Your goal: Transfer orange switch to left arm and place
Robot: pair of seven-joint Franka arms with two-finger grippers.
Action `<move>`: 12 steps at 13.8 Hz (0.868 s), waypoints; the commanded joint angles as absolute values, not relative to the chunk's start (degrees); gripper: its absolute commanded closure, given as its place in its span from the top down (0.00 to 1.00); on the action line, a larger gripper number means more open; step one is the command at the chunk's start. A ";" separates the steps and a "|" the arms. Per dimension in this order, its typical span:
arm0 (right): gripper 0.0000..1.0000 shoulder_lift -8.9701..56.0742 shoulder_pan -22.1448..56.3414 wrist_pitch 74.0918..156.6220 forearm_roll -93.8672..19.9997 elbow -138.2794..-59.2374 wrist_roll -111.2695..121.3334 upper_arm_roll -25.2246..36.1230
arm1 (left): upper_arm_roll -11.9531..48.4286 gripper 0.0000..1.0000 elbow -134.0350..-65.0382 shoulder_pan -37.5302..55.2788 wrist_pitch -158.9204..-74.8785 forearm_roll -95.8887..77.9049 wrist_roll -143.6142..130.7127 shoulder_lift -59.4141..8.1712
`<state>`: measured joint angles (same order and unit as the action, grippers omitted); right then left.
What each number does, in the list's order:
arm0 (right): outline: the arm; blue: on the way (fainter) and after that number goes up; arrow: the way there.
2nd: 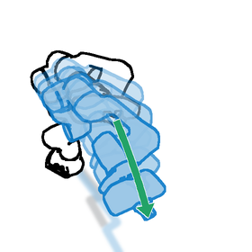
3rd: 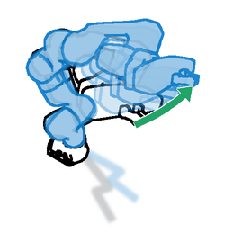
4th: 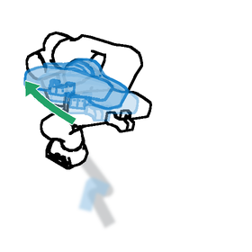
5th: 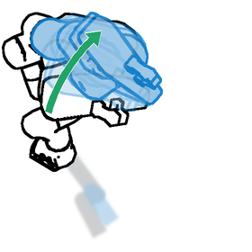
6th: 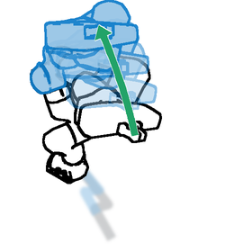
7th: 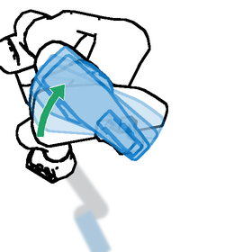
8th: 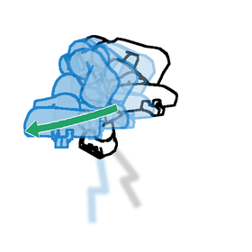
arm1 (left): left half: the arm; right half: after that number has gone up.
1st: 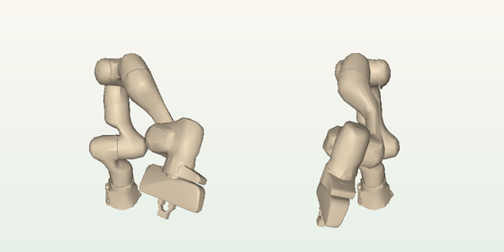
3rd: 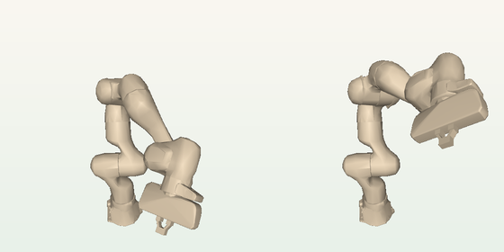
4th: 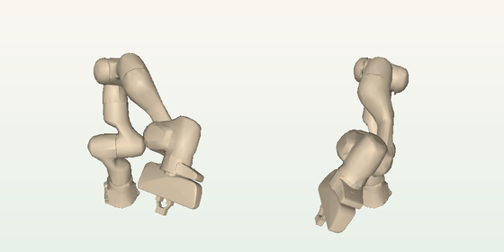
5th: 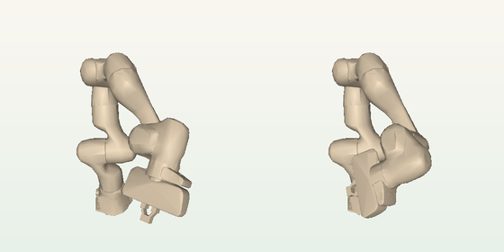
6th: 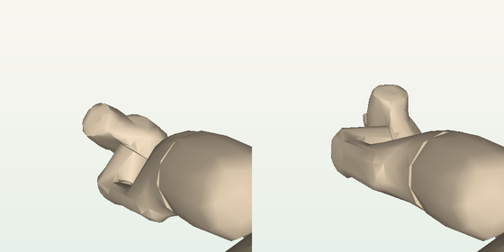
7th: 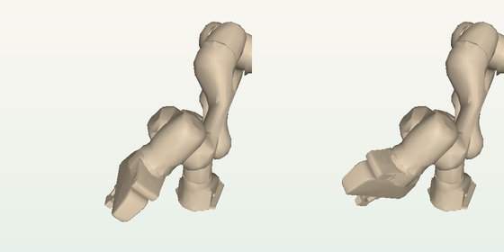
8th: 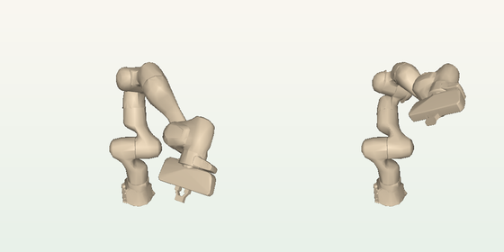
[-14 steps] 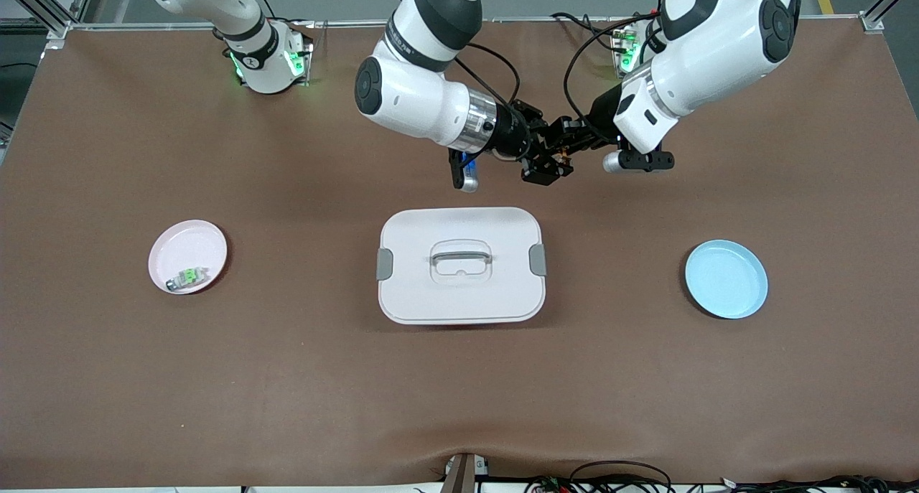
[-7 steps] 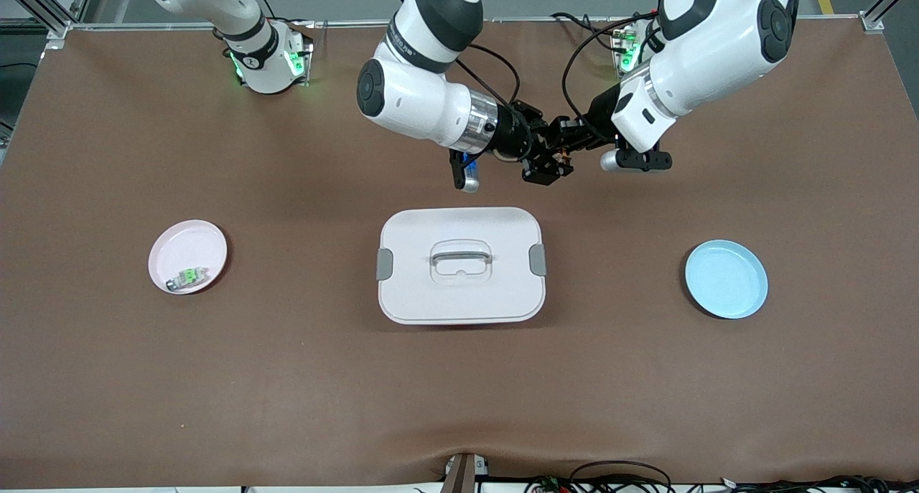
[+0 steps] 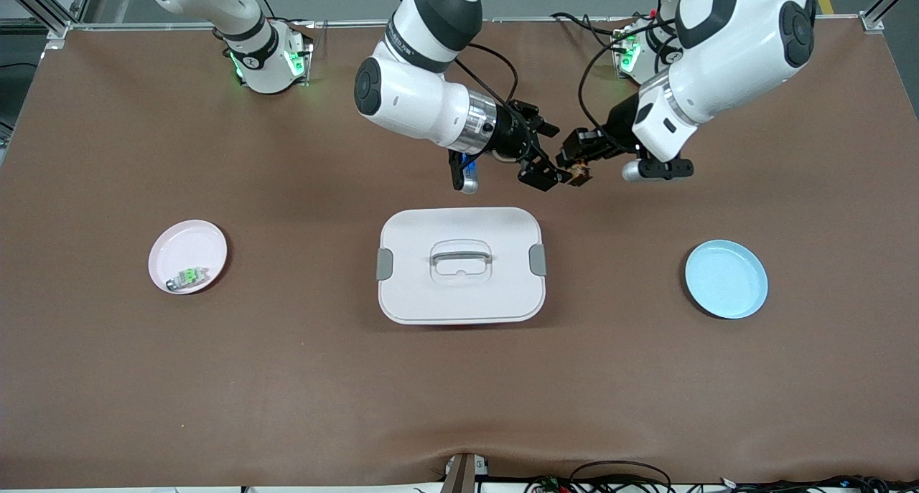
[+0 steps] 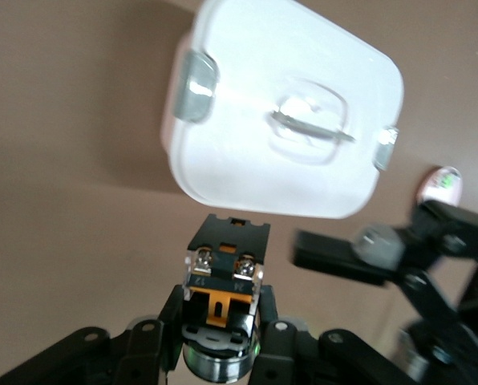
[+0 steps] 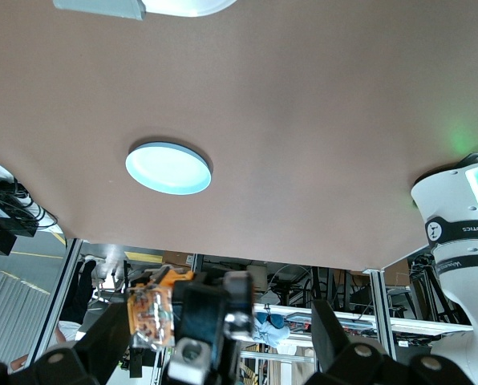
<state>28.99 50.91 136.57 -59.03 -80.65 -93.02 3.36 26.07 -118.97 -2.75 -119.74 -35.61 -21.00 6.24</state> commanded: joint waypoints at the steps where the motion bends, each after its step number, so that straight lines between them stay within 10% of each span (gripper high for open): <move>1: 1.00 28.83 50.54 135.79 -59.15 -79.63 -93.43 3.60 | 26.37 0.00 -117.51 -5.09 -119.71 -29.82 -21.09 4.67; 12: 1.00 14.69 44.30 110.76 -38.24 -82.16 -89.39 4.48 | 26.37 0.00 -115.05 -20.11 -119.44 -13.21 -1.51 -5.09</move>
<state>17.99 45.12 113.23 -41.20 -79.48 -91.56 5.04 25.64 -116.36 -18.34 -119.75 -16.60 -3.49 -2.77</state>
